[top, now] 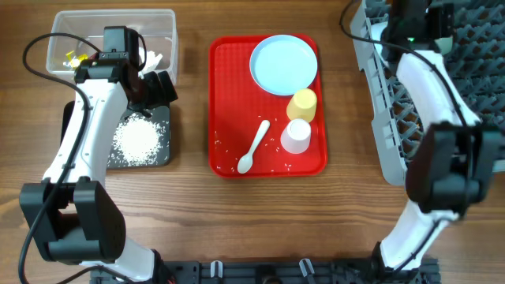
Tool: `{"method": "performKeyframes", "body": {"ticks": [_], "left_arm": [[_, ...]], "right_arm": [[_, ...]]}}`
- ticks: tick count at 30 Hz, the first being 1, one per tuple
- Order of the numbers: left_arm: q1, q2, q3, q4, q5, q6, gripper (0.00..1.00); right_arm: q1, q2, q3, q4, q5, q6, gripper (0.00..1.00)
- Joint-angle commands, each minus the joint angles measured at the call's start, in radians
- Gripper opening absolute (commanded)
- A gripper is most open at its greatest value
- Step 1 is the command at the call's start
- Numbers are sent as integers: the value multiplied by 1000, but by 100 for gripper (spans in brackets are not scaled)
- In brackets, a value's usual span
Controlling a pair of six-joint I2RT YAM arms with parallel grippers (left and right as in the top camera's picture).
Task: Sort waste into correct bins and load items into the dishwasher rack
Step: 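Reach the right gripper to the red tray and grasp the light-blue plate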
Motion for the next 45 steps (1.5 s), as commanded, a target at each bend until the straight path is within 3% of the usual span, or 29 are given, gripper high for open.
{"method": "performKeyframes", "body": {"ticks": [1, 2, 3, 5, 8, 10, 12, 14, 20, 28, 33, 45], "left_arm": [[3, 10, -4, 3, 8, -16, 100], [3, 10, -4, 3, 8, -16, 100], [3, 10, -4, 3, 8, -16, 100], [3, 10, -4, 3, 8, -16, 100], [3, 10, -4, 3, 8, -16, 100], [3, 10, -4, 3, 8, -16, 100], [3, 10, -4, 3, 8, -16, 100], [3, 10, -4, 3, 8, -16, 100], [3, 10, -4, 3, 8, -16, 100], [3, 10, -4, 3, 8, -16, 100], [3, 10, -4, 3, 8, -16, 100], [3, 10, -4, 3, 8, -16, 100]], "right_arm": [[72, -196, 15, -85, -828, 280, 67], [109, -213, 15, -89, -966, 343, 64], [140, -214, 15, -97, -977, 372, 65], [237, -184, 15, -171, -832, 406, 73], [305, -128, 15, -246, -759, 445, 73], [331, -79, 15, -293, -756, 521, 66], [335, -36, 15, -338, -756, 608, 64], [333, -7, 15, -354, -753, 611, 64], [333, 82, 15, -377, -651, 709, 44], [333, 161, 13, -413, -508, 862, 45], [333, 161, 13, -424, -492, 880, 49], [332, 209, -8, -419, -405, 920, 47]]}}
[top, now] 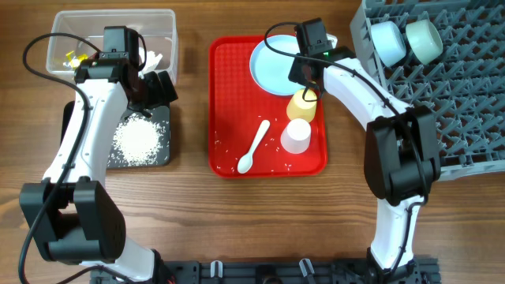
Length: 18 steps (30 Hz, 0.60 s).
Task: Sort waste into correct bins and load items into the dishwasher rack
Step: 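Reach the right gripper to the red tray and grasp the light-blue plate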
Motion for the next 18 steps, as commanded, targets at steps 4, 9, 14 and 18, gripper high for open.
{"method": "performKeyframes", "body": {"ticks": [4, 9, 14, 18], "left_arm": [[3, 10, -4, 2, 8, -16, 100], [3, 10, -4, 2, 8, -16, 100], [3, 10, -4, 2, 8, -16, 100], [3, 10, -4, 2, 8, -16, 100]], "right_arm": [[-3, 87, -20, 34, 35, 24, 40], [-3, 102, -20, 34, 24, 24, 22], [-3, 89, -12, 35, 8, 6, 4], [-3, 4, 13, 32, 5, -62, 4]]}}
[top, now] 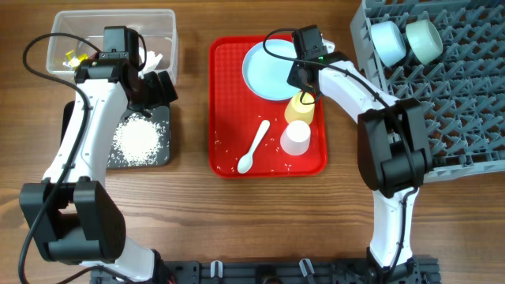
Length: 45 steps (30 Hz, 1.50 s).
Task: Sort waste into correct bins and load items into the dishwasher rack
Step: 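Reach the right gripper to the red tray and grasp the light-blue plate, then carry the light-blue plate to the rack and stand it in slots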
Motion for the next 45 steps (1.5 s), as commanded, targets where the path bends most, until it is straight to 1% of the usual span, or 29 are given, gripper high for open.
{"method": "performKeyframes", "body": {"ticks": [1, 4, 8, 11, 14, 19, 20, 22, 28, 31, 34, 37, 39, 40, 43, 45], "left_arm": [[3, 10, -4, 2, 9, -16, 100], [3, 10, -4, 2, 9, -16, 100], [3, 10, -4, 2, 9, -16, 100], [2, 10, -4, 2, 9, -16, 100], [2, 10, -4, 2, 8, -16, 100], [2, 10, -4, 2, 9, -16, 100], [2, 10, -4, 2, 9, -16, 100], [2, 10, -4, 2, 9, -16, 100], [2, 10, -4, 2, 9, -16, 100], [2, 10, -4, 2, 9, -16, 100], [2, 10, -4, 2, 9, -16, 100], [2, 10, -4, 2, 9, -16, 100], [2, 10, -4, 2, 9, -16, 100], [2, 10, -4, 2, 9, -16, 100], [2, 10, -4, 2, 9, -16, 100], [2, 10, -4, 2, 9, -16, 100]], "right_arm": [[-3, -100, 26, -14, -5, -103, 4], [-3, -242, 31, -2, 17, -213, 4], [-3, -377, 31, -2, 68, -325, 4], [-8, -468, 31, -20, 174, -441, 4], [-35, -560, 31, -65, 377, -568, 4], [-111, -647, 31, -118, 806, -762, 4], [-130, -651, 31, -126, 872, -807, 4], [-163, -651, 31, -150, 944, -855, 4], [-260, -651, 23, -163, 953, -853, 4], [-308, -651, 22, -146, 948, -901, 4], [-341, -651, 13, -146, 880, -956, 4], [-365, -651, 8, -146, 785, -965, 4], [-378, -651, 6, -142, 710, -1035, 4], [-380, -651, 2, -132, 669, -1098, 4], [-380, -651, -6, -120, 621, -1208, 4], [-380, -651, -18, -128, 611, -1246, 4]]}}
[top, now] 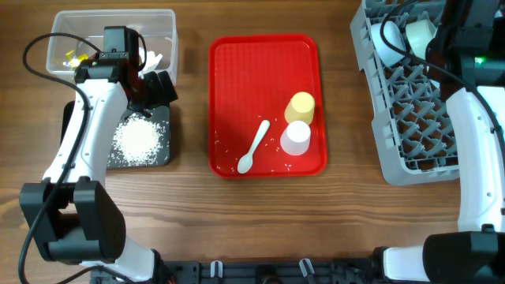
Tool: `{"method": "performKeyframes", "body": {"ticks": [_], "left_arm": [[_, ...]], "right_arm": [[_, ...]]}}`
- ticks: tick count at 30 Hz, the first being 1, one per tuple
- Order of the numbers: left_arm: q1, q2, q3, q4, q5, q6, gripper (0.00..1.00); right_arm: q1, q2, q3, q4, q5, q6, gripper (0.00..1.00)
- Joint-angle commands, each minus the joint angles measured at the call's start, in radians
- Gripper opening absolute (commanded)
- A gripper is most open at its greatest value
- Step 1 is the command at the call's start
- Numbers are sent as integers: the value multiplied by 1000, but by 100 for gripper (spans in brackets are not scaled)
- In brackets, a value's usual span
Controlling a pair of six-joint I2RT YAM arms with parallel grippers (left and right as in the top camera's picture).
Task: Sort waste into correct bins and load items into the dishwasher rack
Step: 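Carry the light-blue plate to the rack and stand it in slots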
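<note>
The red tray (237, 79) holds a yellow cup (301, 106), a white cup (297, 137) and a white spoon (254, 147), among scattered rice grains. The light blue plate is out of sight. My right gripper (451, 30) is over the back of the grey dishwasher rack (418, 134), its fingers hidden under the wrist. Two bowls (388, 41) sit in the rack's back left corner. My left gripper (160, 87) hangs over the black tray with rice (140, 142), and its fingers show only as a dark mass.
A clear plastic bin (110, 35) with scraps stands at the back left, behind the black tray. The left arm's links reach down the left side to the front edge. The rack fills the right side of the table.
The plate was at the tray's back with my right gripper at its right rim. Now the plate is gone from the tray and the right gripper is over the rack. The left arm has not moved.
At first the right arm was over the rack and the plate lay on the tray. Then the right gripper was at the plate's rim, and a moment later the plate had shifted slightly left. Now the plate is off the tray and the arm is back over the rack.
</note>
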Motion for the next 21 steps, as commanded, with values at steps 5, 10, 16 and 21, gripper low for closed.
{"method": "performKeyframes", "body": {"ticks": [5, 10, 16, 21], "left_arm": [[2, 10, -3, 2, 8, -16, 100], [2, 10, -3, 2, 8, -16, 100], [2, 10, -3, 2, 8, -16, 100], [2, 10, -3, 2, 8, -16, 100]], "right_arm": [[-1, -16, -95, -3, -69, -148, 4], [-5, -16, -240, 95, -61, -198, 4], [-32, -16, -343, 275, -20, -237, 4], [-60, -16, -343, 423, -92, -336, 4]]}}
